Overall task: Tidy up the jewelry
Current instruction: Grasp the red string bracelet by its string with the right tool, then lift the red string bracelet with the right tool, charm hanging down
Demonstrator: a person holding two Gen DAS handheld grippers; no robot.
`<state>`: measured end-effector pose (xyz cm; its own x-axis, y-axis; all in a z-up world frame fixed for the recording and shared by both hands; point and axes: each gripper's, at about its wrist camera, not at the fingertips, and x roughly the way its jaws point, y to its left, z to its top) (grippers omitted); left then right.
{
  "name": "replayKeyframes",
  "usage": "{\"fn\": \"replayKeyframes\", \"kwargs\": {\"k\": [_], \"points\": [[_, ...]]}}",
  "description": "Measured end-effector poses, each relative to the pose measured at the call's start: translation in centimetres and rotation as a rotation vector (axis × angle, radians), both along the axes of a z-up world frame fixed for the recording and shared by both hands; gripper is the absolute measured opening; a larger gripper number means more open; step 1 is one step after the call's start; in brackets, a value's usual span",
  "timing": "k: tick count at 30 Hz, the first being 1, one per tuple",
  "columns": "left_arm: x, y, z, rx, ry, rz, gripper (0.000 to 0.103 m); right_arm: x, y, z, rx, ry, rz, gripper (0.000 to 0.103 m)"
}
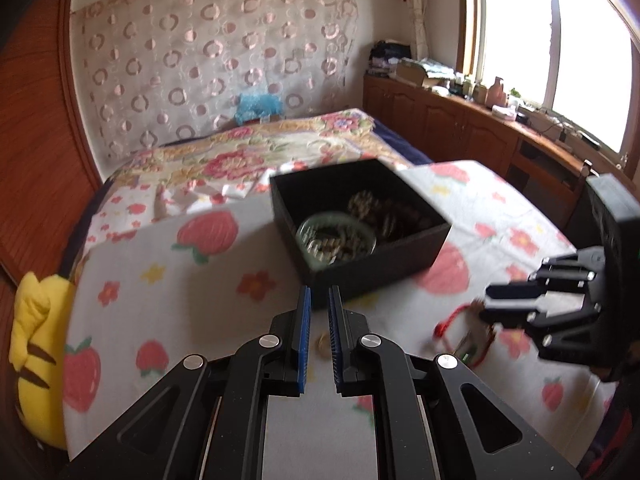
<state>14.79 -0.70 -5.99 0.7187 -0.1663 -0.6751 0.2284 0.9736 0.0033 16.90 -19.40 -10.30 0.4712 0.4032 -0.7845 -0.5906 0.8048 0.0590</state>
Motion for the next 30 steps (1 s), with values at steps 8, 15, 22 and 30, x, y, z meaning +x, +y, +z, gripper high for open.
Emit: {"fn": "replayKeyframes", "kwargs": {"k": [8, 15, 22, 30], "points": [[-1.7, 1.9, -2.6, -0.017, 0.069, 0.026, 0.008, -0.5, 0.0, -0.7, 0.0, -0.026, -0.004, 0.027], [-3.4, 1.8, -3.5, -0.044, 0.09, 0.023, 0.018, -0.6, 0.0, -0.4, -0.015, -0.036, -0.014, 0.016], [-4.4, -0.2, -3.8, -0.061, 0.103, -0.035, 0.018, -0.8, -0.5, 0.3, 0.012, -0.065, -0.032, 0.009], [-5.1, -2.3, -3.4, -0.045, 0.091, -0.081, 0.018, -2.2, -1.9, 3.8, 0.128, -0.119, -0.035, 0.009]]}}
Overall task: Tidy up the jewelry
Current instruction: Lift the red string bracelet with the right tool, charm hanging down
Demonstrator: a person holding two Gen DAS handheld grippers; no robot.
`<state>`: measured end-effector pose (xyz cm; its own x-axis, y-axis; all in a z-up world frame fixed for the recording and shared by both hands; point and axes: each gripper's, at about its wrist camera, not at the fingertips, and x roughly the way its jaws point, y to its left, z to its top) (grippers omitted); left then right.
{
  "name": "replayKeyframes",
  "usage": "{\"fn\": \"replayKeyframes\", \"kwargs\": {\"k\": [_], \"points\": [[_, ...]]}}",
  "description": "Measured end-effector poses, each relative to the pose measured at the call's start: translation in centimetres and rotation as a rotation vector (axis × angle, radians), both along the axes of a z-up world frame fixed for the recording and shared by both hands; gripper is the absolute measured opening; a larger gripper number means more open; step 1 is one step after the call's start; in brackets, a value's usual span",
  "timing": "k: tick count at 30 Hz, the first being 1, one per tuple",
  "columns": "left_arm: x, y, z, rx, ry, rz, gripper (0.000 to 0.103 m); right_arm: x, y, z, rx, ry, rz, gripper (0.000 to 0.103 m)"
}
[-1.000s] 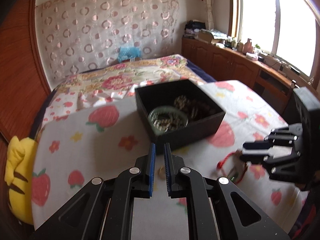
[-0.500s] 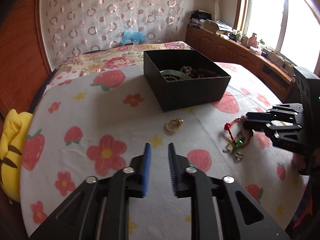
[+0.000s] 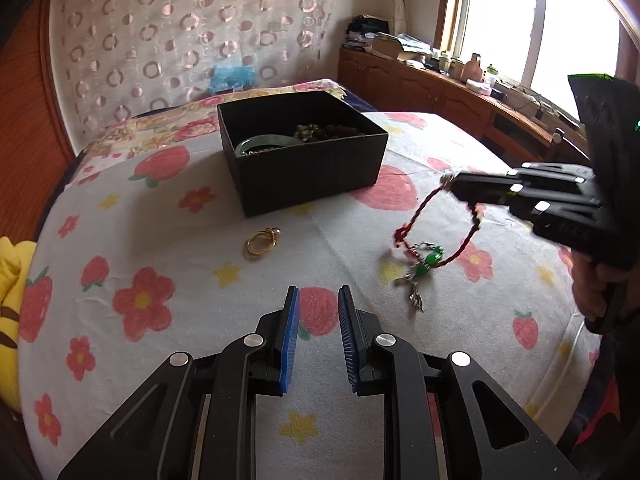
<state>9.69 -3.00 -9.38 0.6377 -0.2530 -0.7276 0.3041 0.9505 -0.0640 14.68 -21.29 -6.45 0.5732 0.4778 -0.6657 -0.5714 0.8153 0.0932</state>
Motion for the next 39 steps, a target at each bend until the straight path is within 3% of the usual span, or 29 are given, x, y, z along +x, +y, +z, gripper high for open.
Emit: {"fn": "replayKeyframes", "kwargs": {"k": [13, 22, 29, 33, 36, 39], "points": [[0.1, 1.3, 0.2, -0.018, -0.003, 0.034, 0.018, -0.2, -1.5, 1.8, 0.027, -0.018, -0.005, 0.009], [0.7, 1.9, 0.5, -0.006, -0.015, 0.045, 0.019, -0.7, -0.8, 5.4, 0.046, -0.096, 0.013, 0.009], [1.3, 2.6, 1.2, -0.005, -0.027, 0.064, 0.019, -0.5, -1.1, 7.7, 0.147, -0.085, 0.04, 0.009], [1.1, 2.3, 1.0, -0.02, -0.016, 0.054, 0.019, -0.5, -0.2, 6.8, 0.1, -0.08, 0.04, 0.009], [1.0, 1.7, 0.8, -0.017, -0.011, 0.036, 0.019, 0.2, 0.1, 4.9, 0.012, -0.072, 0.002, 0.009], [1.1, 0.8, 0.9, -0.018, -0.01, 0.014, 0.02, 1.8, -1.1, 2.4, -0.014, -0.003, -0.049, 0.009]]}}
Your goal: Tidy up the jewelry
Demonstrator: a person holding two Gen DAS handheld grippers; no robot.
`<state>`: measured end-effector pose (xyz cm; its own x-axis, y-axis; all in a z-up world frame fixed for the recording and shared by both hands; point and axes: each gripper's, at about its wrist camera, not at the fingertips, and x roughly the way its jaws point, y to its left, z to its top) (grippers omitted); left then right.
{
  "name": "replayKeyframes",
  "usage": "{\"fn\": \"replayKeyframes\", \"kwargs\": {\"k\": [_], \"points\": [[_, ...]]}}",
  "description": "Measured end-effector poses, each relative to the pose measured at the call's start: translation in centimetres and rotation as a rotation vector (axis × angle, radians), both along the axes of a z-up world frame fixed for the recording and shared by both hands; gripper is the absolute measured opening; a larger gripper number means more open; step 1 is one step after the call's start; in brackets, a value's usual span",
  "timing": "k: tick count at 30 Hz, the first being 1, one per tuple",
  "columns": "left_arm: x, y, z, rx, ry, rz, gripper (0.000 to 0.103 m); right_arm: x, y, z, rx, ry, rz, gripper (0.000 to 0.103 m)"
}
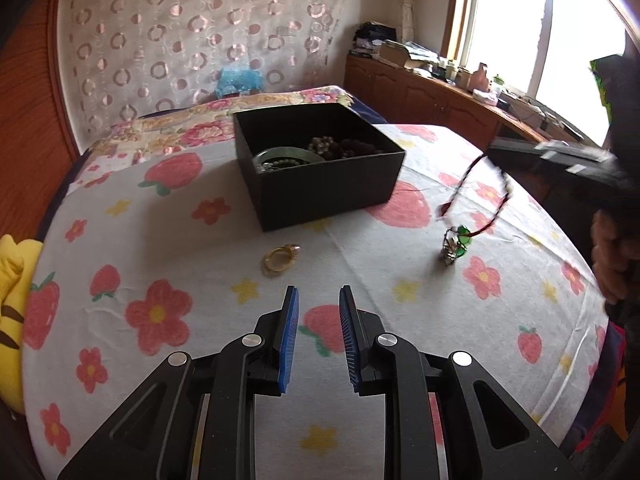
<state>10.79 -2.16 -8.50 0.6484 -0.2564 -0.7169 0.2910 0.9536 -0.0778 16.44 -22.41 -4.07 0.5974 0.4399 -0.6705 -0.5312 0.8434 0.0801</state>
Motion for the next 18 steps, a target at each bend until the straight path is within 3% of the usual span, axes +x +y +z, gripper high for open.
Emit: {"fn": "replayKeyframes", "kwargs": {"k": [4, 7, 10, 18], "points": [[0.4, -1.6, 0.4, -0.012, 0.008, -0.044, 0.021, 1.2, -2.1, -2.1, 0.029, 0.063, -0.046, 0.009], [0.7, -3.6, 0.9, -0.003, 0.0, -0.094, 0.027, 1.3, -2.8, -2.6, 0.044, 0.074, -0.057, 0.009], [1.4, -6.1, 1.0, 0.022, -0.002, -0.142, 0.027, 1.1, -3.2, -2.8, 0.05, 0.075, -0.064, 0.009], [3.3, -9.7, -0.8, 0.018, 0.068, -0.217, 0.027, 1.4, -4.5, -4.0, 0.063, 0.1, -0.107, 0.009]]}}
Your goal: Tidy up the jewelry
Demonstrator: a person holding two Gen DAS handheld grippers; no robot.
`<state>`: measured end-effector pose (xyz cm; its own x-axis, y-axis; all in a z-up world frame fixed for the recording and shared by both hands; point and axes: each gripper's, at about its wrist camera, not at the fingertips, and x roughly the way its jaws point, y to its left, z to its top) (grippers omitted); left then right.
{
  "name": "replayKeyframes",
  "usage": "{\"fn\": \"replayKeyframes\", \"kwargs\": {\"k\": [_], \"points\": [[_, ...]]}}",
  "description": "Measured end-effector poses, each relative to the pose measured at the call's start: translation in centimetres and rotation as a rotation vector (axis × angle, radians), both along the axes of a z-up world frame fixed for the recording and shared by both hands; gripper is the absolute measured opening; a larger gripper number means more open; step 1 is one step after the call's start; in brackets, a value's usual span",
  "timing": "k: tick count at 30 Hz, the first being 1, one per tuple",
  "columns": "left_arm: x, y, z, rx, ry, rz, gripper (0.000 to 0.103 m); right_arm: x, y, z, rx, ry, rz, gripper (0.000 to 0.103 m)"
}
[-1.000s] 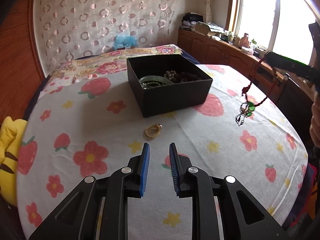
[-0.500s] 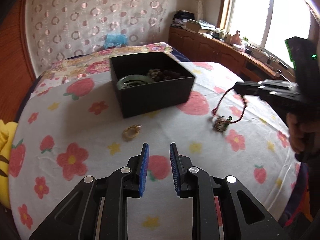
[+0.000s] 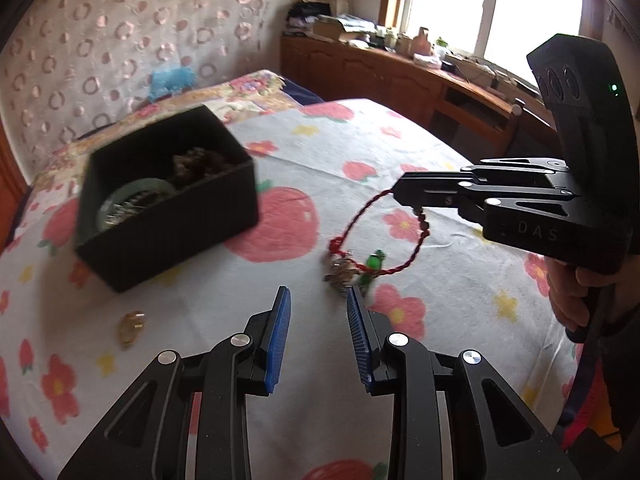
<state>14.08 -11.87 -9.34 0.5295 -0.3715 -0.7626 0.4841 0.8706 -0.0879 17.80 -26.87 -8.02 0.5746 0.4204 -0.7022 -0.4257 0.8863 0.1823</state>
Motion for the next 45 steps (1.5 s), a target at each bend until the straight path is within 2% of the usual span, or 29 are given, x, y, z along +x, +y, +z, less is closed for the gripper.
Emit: {"fn": "replayKeyframes", "kwargs": {"k": [7, 9, 11, 14, 15, 17, 20, 28, 31, 35, 38, 45], "points": [[1.1, -1.8, -1.3, -0.014, 0.046, -0.017, 0.027, 0.1, -0.8, -0.2, 0.038, 0.005, -0.016, 0.009], [1.2, -2.0, -1.3, 0.0, 0.033, -0.009, 0.022, -0.1, -0.8, 0.0, 0.041, 0.0, -0.012, 0.009], [1.4, -2.2, -1.4, 0.016, 0.024, -0.005, 0.012, -0.2, -0.8, 0.2, 0.042, -0.007, -0.009, 0.009], [1.2, -2.2, -1.5, 0.003, 0.026, -0.028, 0.001, -0.5, -0.9, 0.7, 0.046, -0.019, -0.006, 0.009], [1.0, -2.4, -1.4, 0.014, 0.018, -0.032, 0.0, -0.6, -0.9, 0.9, 0.05, -0.022, -0.004, 0.009], [0.7, -2.7, -1.4, 0.043, 0.004, -0.033, 0.0, -0.8, -0.9, 1.1, 0.051, -0.027, 0.0, 0.009], [0.6, -2.4, -1.4, 0.047, 0.008, -0.027, 0.0, -0.9, -0.8, 1.1, 0.045, -0.028, 0.008, 0.009], [0.0, -0.1, 1.6, -0.025, -0.056, 0.007, 0.0, -1.2, -0.1, 0.7, 0.03, -0.02, 0.026, 0.009], [-0.1, 0.0, 2.2, -0.036, -0.057, 0.005, 0.0, -1.3, -0.1, 1.0, 0.039, -0.028, 0.026, 0.009], [0.0, -0.3, 1.7, -0.034, -0.031, 0.0, 0.0, -1.9, -0.8, 2.6, 0.059, -0.089, 0.001, 0.009], [0.5, -0.8, 0.6, -0.04, 0.013, -0.003, 0.0, -1.6, -0.9, 2.3, 0.037, -0.073, -0.003, 0.009], [0.9, -2.0, 0.2, -0.025, 0.013, -0.015, 0.001, -1.2, -2.2, 0.9, 0.02, -0.043, -0.044, 0.009]]}}
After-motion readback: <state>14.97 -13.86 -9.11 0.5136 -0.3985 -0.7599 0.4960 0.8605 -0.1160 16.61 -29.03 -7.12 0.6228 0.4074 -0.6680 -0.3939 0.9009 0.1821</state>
